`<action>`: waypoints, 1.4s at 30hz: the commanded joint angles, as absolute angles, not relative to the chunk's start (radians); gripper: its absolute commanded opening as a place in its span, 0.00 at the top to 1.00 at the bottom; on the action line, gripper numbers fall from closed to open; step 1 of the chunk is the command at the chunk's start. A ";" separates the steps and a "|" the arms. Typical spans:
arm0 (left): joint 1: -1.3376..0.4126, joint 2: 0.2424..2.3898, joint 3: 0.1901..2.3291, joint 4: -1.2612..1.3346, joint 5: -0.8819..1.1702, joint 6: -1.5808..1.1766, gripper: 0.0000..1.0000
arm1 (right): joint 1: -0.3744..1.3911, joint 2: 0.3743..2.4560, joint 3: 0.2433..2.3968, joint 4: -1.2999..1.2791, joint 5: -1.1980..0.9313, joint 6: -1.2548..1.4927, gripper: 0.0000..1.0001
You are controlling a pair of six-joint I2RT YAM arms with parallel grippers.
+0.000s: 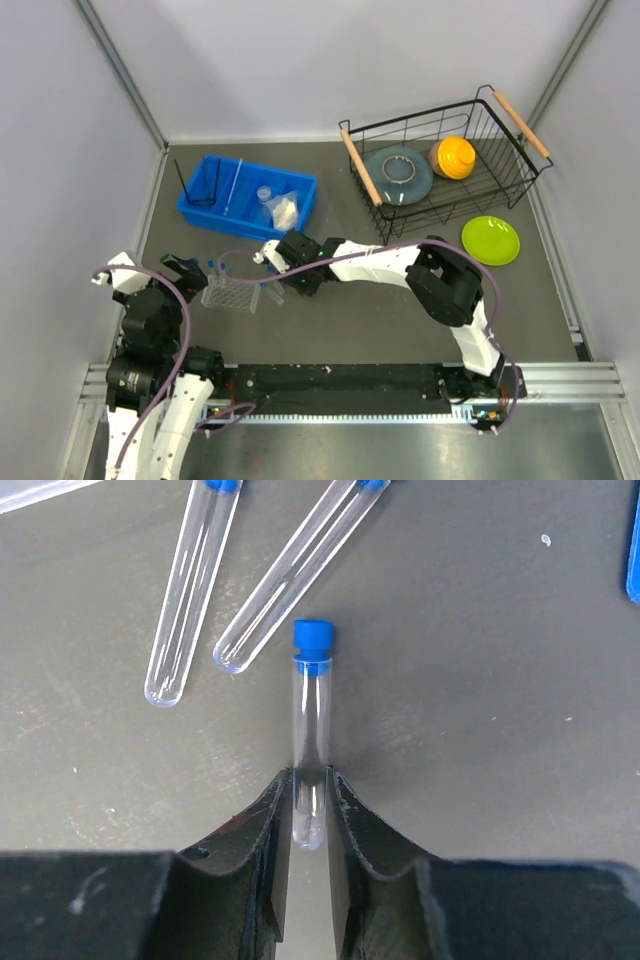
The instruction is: Organize the chemistry lab equipment
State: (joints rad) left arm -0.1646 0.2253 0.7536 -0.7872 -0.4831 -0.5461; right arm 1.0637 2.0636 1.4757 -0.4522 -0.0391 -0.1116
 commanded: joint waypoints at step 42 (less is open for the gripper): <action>-0.192 0.672 0.465 0.022 0.700 -1.105 0.10 | 0.876 1.557 1.203 -0.255 -0.661 -0.077 0.94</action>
State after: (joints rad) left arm -0.1722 0.6495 0.4351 -0.0555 0.6361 -1.1061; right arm 0.8852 1.6150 1.1976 -0.2905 -0.6086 -0.0746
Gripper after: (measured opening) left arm 0.944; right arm 0.131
